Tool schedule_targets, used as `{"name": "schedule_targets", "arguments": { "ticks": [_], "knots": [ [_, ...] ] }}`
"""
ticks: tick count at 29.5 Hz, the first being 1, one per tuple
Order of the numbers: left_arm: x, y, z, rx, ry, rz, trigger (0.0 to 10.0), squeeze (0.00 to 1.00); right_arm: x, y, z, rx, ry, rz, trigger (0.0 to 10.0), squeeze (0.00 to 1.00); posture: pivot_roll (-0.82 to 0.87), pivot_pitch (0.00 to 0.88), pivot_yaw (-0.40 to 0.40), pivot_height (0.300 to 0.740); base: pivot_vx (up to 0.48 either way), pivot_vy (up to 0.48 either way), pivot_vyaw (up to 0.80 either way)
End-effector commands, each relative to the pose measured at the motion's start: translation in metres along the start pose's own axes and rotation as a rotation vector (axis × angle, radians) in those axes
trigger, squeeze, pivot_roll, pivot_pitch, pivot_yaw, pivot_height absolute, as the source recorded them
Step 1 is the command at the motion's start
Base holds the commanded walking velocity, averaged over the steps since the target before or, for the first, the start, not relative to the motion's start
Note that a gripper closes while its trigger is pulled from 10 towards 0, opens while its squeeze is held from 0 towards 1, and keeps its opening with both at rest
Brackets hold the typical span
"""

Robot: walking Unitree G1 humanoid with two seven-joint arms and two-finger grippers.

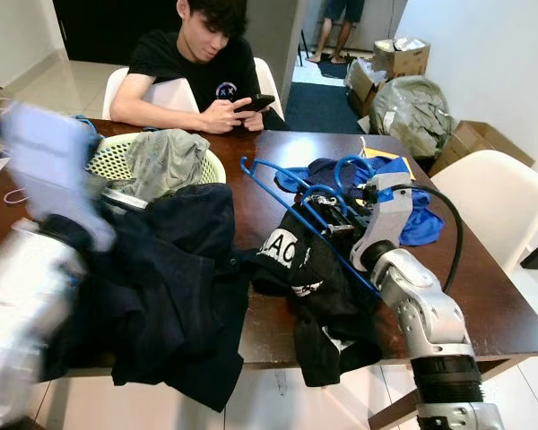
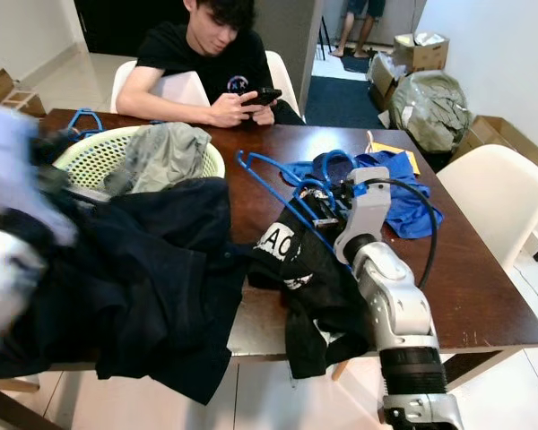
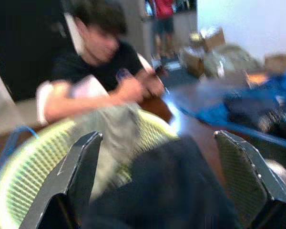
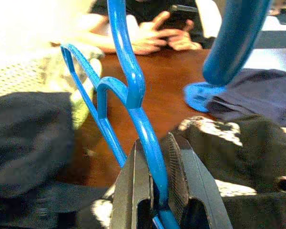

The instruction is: Hang hanger

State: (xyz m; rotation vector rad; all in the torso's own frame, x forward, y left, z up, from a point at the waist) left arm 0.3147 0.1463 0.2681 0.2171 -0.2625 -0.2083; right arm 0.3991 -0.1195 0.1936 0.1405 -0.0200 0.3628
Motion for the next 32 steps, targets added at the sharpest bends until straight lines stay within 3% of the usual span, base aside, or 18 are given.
{"name": "schedule_targets", "arguments": {
  "ticks": [1,4,6,9,13,20,23,30,32],
  "knots": [
    [-0.001,-0.003,-0.011,0.047,0.031,0.054,10.0,0.0,-0.001,0.006,0.002,0.022,-0.022,0.031,10.0,0.0,0.14,0.053,-0.102,0.74,-0.334,0.0,0.0],
    [-0.004,-0.006,-0.028,0.022,0.085,0.076,10.0,0.0,-0.001,0.026,-0.003,0.033,-0.019,0.096,10.0,0.0,0.14,0.053,-0.102,0.74,-0.34,0.0,0.0],
    [-0.004,-0.006,-0.028,0.022,0.085,0.076,10.0,0.0,-0.001,0.026,-0.003,0.033,-0.019,0.096,10.0,0.0,0.14,0.053,-0.102,0.74,-0.337,0.0,0.0],
    [-0.01,-0.003,-0.039,-0.01,0.129,0.094,10.0,0.0,-0.003,0.046,-0.012,0.032,-0.001,0.155,10.0,0.0,0.14,0.059,-0.103,0.74,-0.297,0.0,0.0],
    [-0.015,0.0,-0.049,-0.062,0.164,0.129,10.0,0.0,-0.006,0.061,-0.023,0.005,0.028,0.205,10.0,0.0,0.14,0.063,-0.107,0.74,-0.062,0.0,0.6],
    [-0.017,0.0,-0.058,-0.085,0.184,0.156,10.0,0.0,-0.006,0.063,-0.026,0.0,0.039,0.215,10.0,0.0,0.13,0.062,-0.112,0.74,0.0,0.0,0.8],
    [-0.016,-0.001,-0.068,-0.132,0.191,0.169,10.0,0.0,-0.005,0.062,-0.026,-0.002,0.033,0.204,10.0,0.0,0.13,0.058,-0.113,0.74,0.0,0.0,0.0],
    [-0.004,-0.021,-0.057,-0.169,0.124,0.009,10.0,0.0,-0.005,0.053,-0.025,0.034,0.016,0.14,10.0,0.0,0.13,0.056,-0.114,0.74,0.0,0.0,0.0],
    [0.004,-0.024,-0.05,-0.187,0.08,-0.066,10.0,0.0,-0.004,0.043,-0.023,0.11,0.005,0.087,10.0,0.0,0.13,0.056,-0.114,0.74,0.0,0.0,-0.8]
  ]
}}
Point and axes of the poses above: a point about 5 cm out from each wrist's last joint towards the gripper, its own x axis pointing out of the wrist towards the gripper, its own z axis along the axis of the wrist's last joint, y = z × x, the point moved 6 cm from there along x, pointing out of the wrist towards the gripper, and after that the axes turned 1 degree about -x, right-handed, at the moved point
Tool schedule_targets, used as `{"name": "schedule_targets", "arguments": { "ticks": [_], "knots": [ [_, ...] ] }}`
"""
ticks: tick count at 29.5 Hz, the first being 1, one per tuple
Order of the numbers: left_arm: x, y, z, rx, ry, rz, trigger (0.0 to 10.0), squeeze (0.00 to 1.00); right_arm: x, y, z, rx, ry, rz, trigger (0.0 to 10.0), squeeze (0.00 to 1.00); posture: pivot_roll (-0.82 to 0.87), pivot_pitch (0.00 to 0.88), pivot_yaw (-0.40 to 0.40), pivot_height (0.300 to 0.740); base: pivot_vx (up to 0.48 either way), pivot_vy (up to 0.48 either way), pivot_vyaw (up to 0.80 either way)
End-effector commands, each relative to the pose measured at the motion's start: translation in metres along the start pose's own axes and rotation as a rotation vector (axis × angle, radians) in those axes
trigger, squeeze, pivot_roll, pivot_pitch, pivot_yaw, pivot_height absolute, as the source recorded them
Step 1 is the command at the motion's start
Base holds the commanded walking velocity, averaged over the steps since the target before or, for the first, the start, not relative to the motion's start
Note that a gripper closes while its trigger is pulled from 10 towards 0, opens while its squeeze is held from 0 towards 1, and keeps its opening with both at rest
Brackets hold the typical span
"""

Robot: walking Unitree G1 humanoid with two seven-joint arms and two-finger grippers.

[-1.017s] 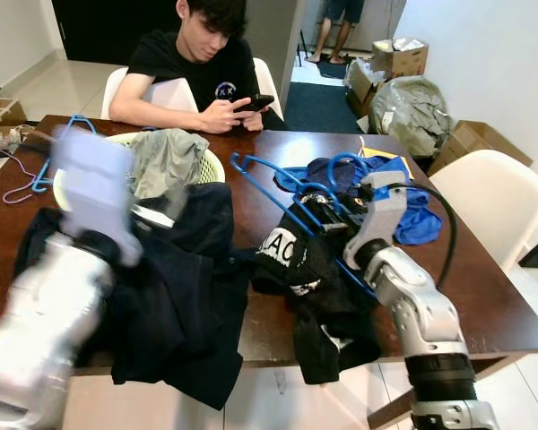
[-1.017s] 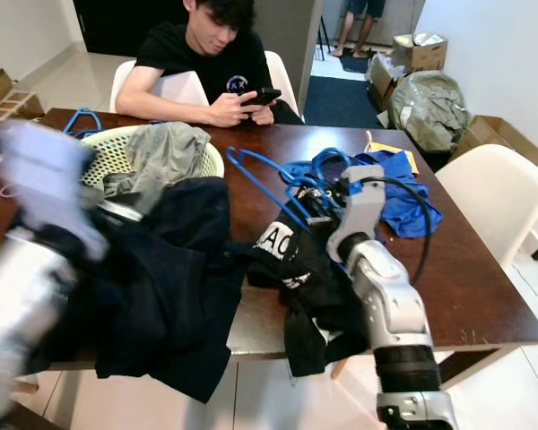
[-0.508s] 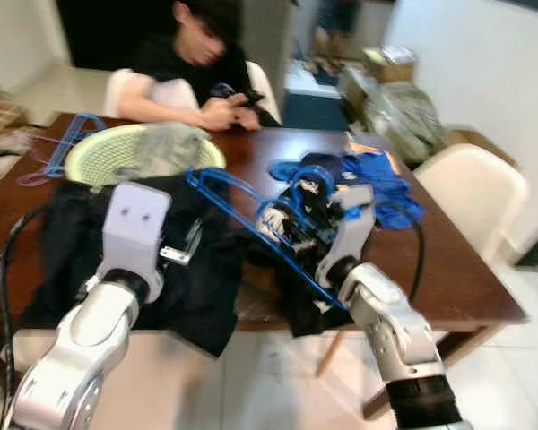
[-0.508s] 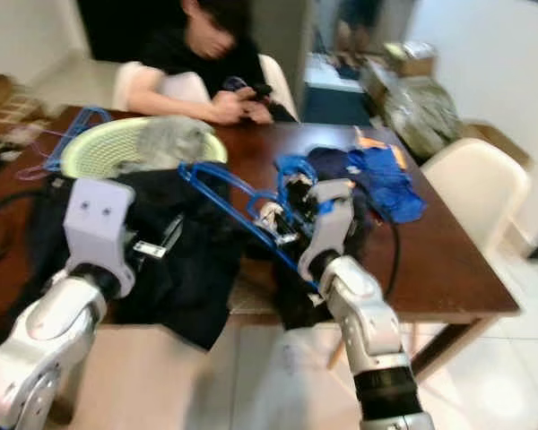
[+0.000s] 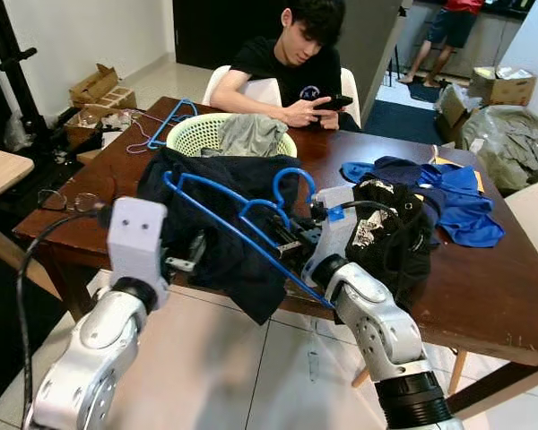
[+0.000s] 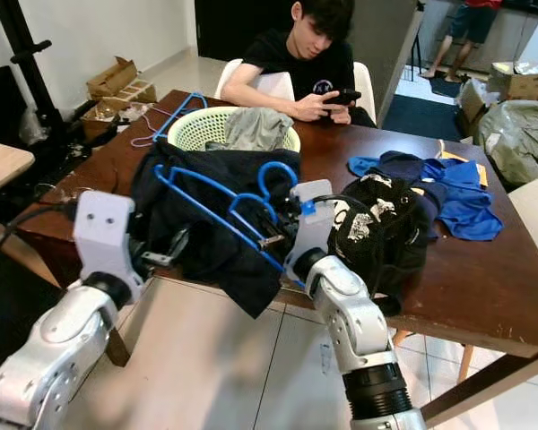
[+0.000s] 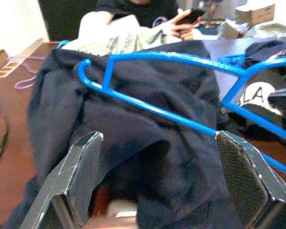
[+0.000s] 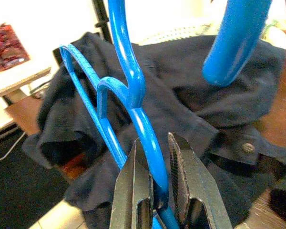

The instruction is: Hang hanger

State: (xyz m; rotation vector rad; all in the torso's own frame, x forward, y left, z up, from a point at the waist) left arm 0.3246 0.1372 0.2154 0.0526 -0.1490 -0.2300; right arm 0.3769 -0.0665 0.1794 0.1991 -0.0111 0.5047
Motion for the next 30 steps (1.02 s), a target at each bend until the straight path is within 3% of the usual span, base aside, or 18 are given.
{"name": "schedule_targets", "arguments": {
  "ticks": [1,4,8,10,12,14,18,19,20,24,28,29,30],
  "knots": [
    [0.005,-0.005,0.001,-0.007,-0.008,-0.057,10.0,0.0,-0.003,-0.012,-0.001,0.048,-0.008,-0.053,10.0,0.0,0.13,0.056,-0.114,0.74,0.0,0.0,-0.8],
    [0.012,-0.005,0.006,0.0,-0.032,-0.101,10.0,0.0,-0.005,-0.017,0.004,0.089,-0.037,-0.073,10.0,0.0,0.13,0.056,-0.111,0.74,0.0,0.0,-0.8],
    [0.022,0.01,0.0,0.043,-0.02,-0.048,10.0,0.0,-0.006,-0.021,0.024,0.091,-0.126,-0.093,10.0,0.0,0.12,0.055,-0.101,0.74,0.0,0.0,-0.71],
    [0.023,0.013,-0.004,0.05,-0.009,-0.032,10.0,0.0,-0.006,-0.023,0.028,0.081,-0.14,-0.103,10.0,0.0,0.12,0.055,-0.101,0.74,0.0,0.0,-0.43],
    [0.022,0.021,-0.012,0.033,0.015,0.015,10.0,0.0,-0.006,-0.031,0.046,0.055,-0.183,-0.125,10.0,0.0,0.11,0.056,-0.094,0.74,0.0,0.0,0.0],
    [0.022,0.021,-0.012,0.033,0.015,0.015,10.0,0.0,-0.006,-0.031,0.046,0.055,-0.183,-0.125,10.0,0.0,0.11,0.056,-0.094,0.74,0.0,0.0,0.0],
    [0.012,0.028,-0.035,-0.076,0.113,0.118,10.0,0.0,-0.007,-0.049,0.073,-0.022,-0.232,-0.169,10.0,0.0,0.11,0.057,-0.102,0.74,0.0,0.0,0.0],
    [0.012,0.028,-0.035,-0.076,0.113,0.118,10.0,0.0,-0.007,-0.049,0.073,-0.022,-0.232,-0.169,10.0,0.0,0.11,0.057,-0.102,0.74,0.0,0.0,0.0],
    [0.003,0.027,-0.045,-0.154,0.158,0.171,10.0,0.0,-0.007,-0.055,0.076,-0.049,-0.229,-0.185,10.0,0.0,0.11,0.061,-0.11,0.74,0.0,0.0,0.0],
    [-0.009,0.021,-0.058,-0.206,0.211,0.21,10.0,0.0,-0.005,-0.057,0.074,-0.069,-0.213,-0.193,10.0,0.0,0.12,0.064,-0.117,0.74,0.0,0.0,0.0],
    [-0.008,0.016,-0.06,-0.163,0.223,0.179,10.0,0.0,-0.004,-0.054,0.071,-0.07,-0.206,-0.185,10.0,0.0,0.12,0.066,-0.123,0.74,0.0,0.0,0.0],
    [-0.005,0.007,-0.064,-0.063,0.246,0.103,10.0,0.0,-0.002,-0.051,0.07,-0.071,-0.203,-0.178,10.0,0.0,0.11,0.067,-0.122,0.74,0.0,0.0,0.0],
    [-0.005,0.007,-0.064,-0.063,0.246,0.103,10.0,0.0,-0.002,-0.051,0.07,-0.071,-0.203,-0.178,10.0,0.0,0.11,0.067,-0.122,0.74,0.0,0.0,0.0]
  ]
}}
Point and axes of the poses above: a point about 5 cm out from each wrist's last joint towards the gripper, its own x axis pointing out of the wrist towards the gripper, its own z axis along the axis of the wrist's last joint, y = z × x, the point moved 6 cm from there along x, pointing out of the wrist towards the gripper, and after that the axes turned 1 degree about -x, right-handed, at the moved point
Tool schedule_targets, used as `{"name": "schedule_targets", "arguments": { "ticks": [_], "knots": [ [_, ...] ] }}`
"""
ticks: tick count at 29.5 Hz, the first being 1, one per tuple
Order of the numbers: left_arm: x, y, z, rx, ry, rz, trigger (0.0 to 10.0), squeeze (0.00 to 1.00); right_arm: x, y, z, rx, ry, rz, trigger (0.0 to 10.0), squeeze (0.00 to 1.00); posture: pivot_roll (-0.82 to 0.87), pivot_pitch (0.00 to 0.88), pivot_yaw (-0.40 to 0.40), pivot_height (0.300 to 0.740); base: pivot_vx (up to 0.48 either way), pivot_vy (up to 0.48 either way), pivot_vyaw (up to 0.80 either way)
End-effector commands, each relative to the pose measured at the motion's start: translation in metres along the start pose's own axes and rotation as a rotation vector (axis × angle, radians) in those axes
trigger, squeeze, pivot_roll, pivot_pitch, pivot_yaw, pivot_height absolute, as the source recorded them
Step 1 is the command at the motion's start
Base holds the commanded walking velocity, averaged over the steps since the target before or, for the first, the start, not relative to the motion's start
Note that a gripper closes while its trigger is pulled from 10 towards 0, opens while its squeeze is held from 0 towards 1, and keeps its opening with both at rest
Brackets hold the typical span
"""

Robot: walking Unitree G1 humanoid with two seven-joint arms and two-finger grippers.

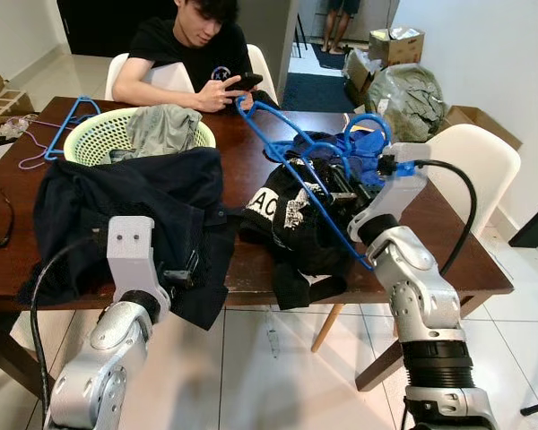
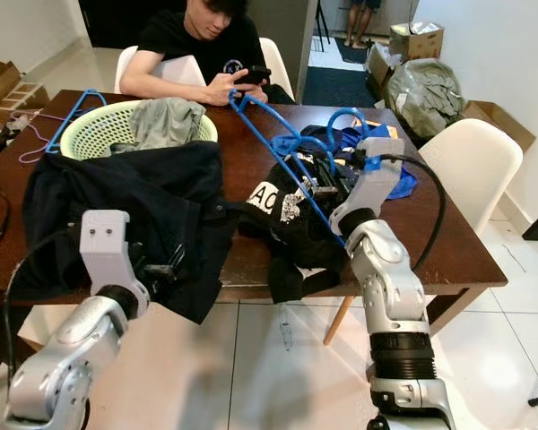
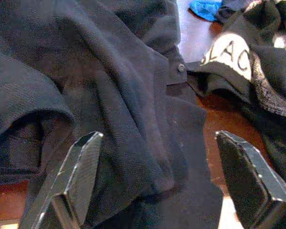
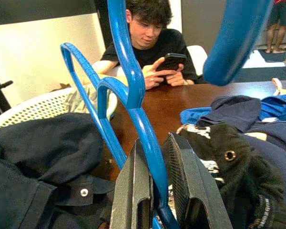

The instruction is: Hang hanger

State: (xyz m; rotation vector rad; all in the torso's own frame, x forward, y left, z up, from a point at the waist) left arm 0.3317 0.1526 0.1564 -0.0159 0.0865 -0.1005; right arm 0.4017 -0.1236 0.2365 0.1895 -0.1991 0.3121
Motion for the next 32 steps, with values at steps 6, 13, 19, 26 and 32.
{"name": "schedule_targets", "arguments": {
  "ticks": [6,13,19,26,32],
  "knots": [
    [-0.001,-0.044,-0.017,0.231,0.119,-0.206,10.0,0.0,0.001,-0.004,0.004,-0.025,-0.006,-0.015,10.0,0.0,0.08,0.073,-0.103,0.74,0.0,0.0,0.0],
    [-0.009,-0.076,-0.031,0.493,0.173,-0.317,10.0,0.0,0.002,-0.012,0.011,-0.042,-0.02,-0.039,10.0,0.0,0.05,0.077,-0.09,0.74,0.0,0.0,0.0],
    [-0.002,-0.086,-0.041,0.626,0.173,-0.404,10.0,0.0,0.001,-0.015,0.015,-0.049,-0.029,-0.056,10.0,0.0,0.04,0.078,-0.083,0.74,0.0,0.0,0.0],
    [-0.001,-0.057,-0.069,0.681,0.39,-0.369,10.0,0.0,0.0,-0.021,0.022,-0.058,-0.046,-0.082,10.0,0.0,0.01,0.077,-0.057,0.74,0.0,0.0,0.0],
    [-0.005,-0.042,-0.093,0.726,0.5,-0.396,10.0,0.0,-0.002,-0.025,0.028,-0.061,-0.06,-0.103,10.0,0.0,-0.02,0.081,-0.036,0.74,0.0,0.0,0.0]
  ]
}}
Point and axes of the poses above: a point about 5 cm out from each wrist's last joint towards the gripper, its own x axis pointing out of the wrist towards the gripper, its own z axis along the axis of the wrist's last joint, y = z × x, the point moved 6 cm from there along x, pointing out of the wrist towards the gripper, and after that the axes turned 1 degree about -x, right-handed, at the moved point
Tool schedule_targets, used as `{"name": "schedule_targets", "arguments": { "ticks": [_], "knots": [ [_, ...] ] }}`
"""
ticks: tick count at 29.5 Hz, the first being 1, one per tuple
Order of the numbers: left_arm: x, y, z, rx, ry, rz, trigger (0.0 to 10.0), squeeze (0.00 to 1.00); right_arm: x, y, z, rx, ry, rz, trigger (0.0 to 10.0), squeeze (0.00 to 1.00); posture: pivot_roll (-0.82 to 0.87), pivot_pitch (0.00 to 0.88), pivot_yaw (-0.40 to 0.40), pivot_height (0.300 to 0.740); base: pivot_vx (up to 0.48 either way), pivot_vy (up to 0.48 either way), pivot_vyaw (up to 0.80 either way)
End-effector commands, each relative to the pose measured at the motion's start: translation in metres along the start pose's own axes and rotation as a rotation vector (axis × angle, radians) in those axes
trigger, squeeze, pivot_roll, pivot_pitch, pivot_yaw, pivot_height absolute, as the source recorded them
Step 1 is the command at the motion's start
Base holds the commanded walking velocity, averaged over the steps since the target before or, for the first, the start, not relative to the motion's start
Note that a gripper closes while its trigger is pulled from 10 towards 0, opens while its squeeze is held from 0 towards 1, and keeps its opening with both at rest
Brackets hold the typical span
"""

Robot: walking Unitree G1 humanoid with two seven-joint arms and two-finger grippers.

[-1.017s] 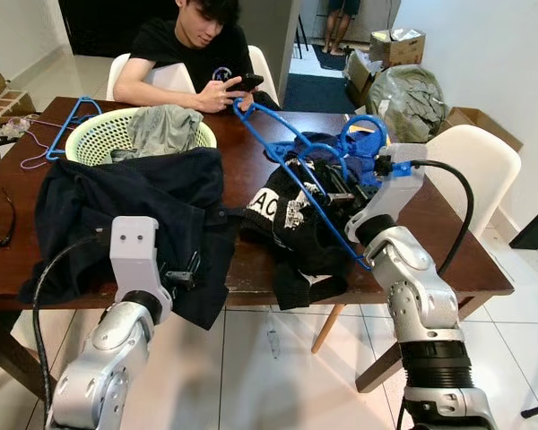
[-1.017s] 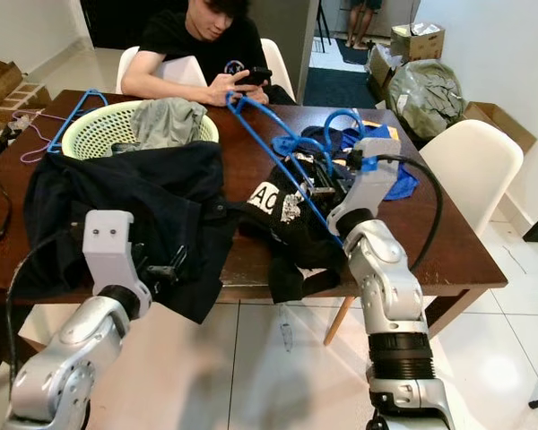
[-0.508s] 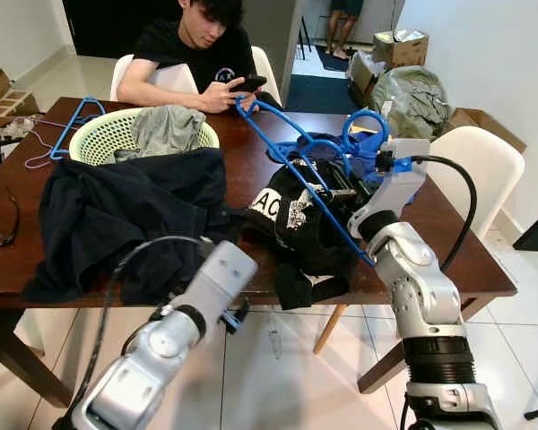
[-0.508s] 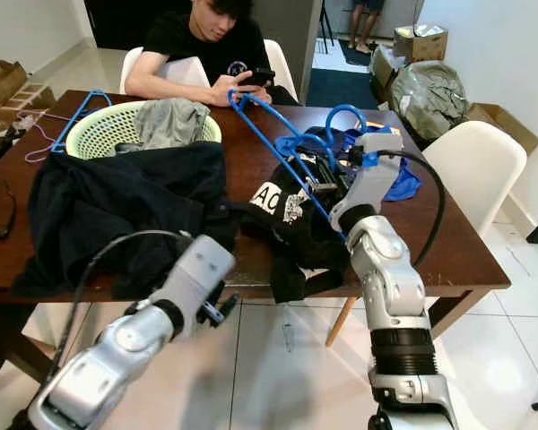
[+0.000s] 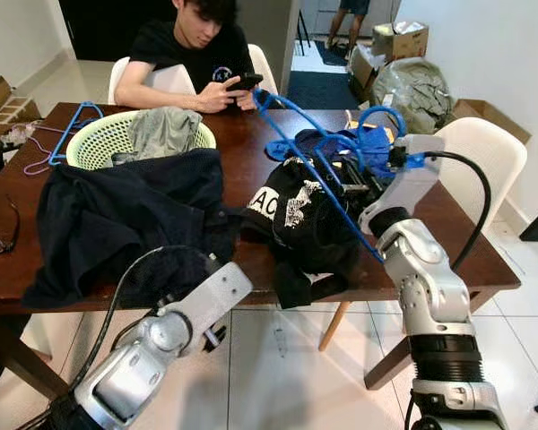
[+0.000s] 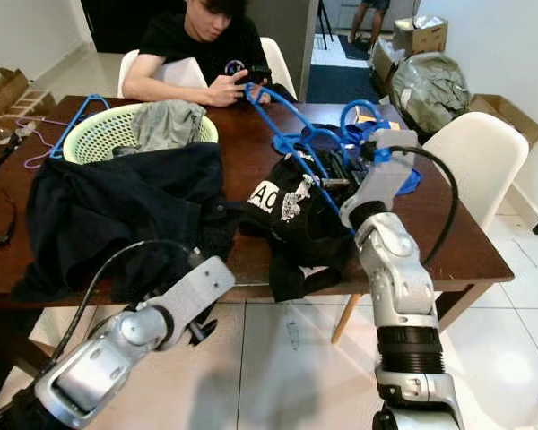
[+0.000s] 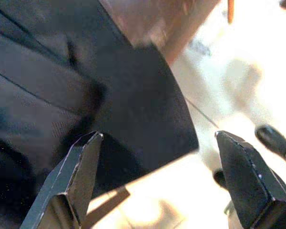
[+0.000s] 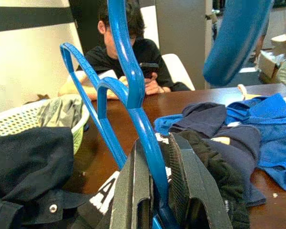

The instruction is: Hang hanger

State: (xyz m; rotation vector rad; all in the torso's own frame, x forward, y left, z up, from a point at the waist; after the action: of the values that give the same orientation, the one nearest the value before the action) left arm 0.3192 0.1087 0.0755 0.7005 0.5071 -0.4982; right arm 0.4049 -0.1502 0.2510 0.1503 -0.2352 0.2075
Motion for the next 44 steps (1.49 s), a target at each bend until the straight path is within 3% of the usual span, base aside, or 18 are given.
{"name": "schedule_targets", "arguments": {
  "ticks": [1,9,12,15,17,27,28,30,44],
  "knots": [
    [0.002,-0.007,-0.009,0.022,0.03,-0.034,10.0,0.0,0.0,-0.002,0.008,-0.005,-0.022,-0.007,10.0,0.0,-0.02,0.081,-0.036,0.74,0.0,0.0,0.0],
    [0.007,-0.012,-0.015,0.13,0.03,-0.072,10.0,0.0,-0.003,-0.007,0.014,-0.013,-0.037,-0.031,10.0,0.0,-0.04,0.087,-0.009,0.74,0.0,0.0,0.0],
    [0.016,-0.001,-0.009,0.298,-0.022,0.0,10.0,0.0,-0.006,-0.011,0.017,-0.015,-0.051,-0.054,10.0,0.0,-0.05,0.088,0.007,0.74,0.0,0.0,0.0],
    [0.019,0.003,-0.011,0.354,-0.026,0.025,10.0,0.0,-0.008,-0.013,0.018,-0.016,-0.054,-0.062,10.0,0.0,-0.05,0.088,0.012,0.74,0.0,0.0,0.0],
    [0.02,0.013,-0.012,0.436,-0.025,0.078,10.0,0.0,-0.01,-0.015,0.019,-0.015,-0.057,-0.072,10.0,0.0,-0.06,0.09,0.019,0.74,0.0,0.0,0.0],
    [0.022,0.028,-0.02,0.517,-0.02,0.136,10.0,0.0,-0.011,-0.018,0.021,-0.01,-0.064,-0.087,10.0,0.0,-0.05,0.089,0.023,0.74,0.0,0.0,0.0],
    [0.022,0.031,-0.02,0.524,-0.025,0.15,0.0,0.0,-0.011,-0.018,0.021,-0.01,-0.064,-0.087,10.0,0.0,-0.05,0.091,0.022,0.74,0.0,0.0,0.0],
    [0.02,0.04,-0.014,0.534,-0.053,0.2,0.0,0.0,-0.011,-0.018,0.021,-0.007,-0.063,-0.087,10.0,0.0,-0.05,0.091,0.022,0.74,0.0,0.0,0.0],
    [0.018,0.055,-0.012,0.543,-0.091,0.26,0.0,0.0,-0.01,-0.017,0.021,-0.004,-0.064,-0.082,10.0,0.0,-0.05,0.075,0.023,0.74,0.0,0.0,0.0]
  ]
}}
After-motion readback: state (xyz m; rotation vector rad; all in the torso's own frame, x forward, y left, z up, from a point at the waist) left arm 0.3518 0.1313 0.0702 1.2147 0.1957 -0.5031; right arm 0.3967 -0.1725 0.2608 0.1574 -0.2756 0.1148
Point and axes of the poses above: a point about 5 cm out from each wrist's last joint towards the gripper, its own x axis pointing out of the wrist towards the gripper, its own z axis along the axis of the wrist's last joint, y = z × x, the point moved 6 cm from there along x, pointing out of the wrist towards the gripper, and after that the axes turned 1 degree about -x, right-handed, at the moved point
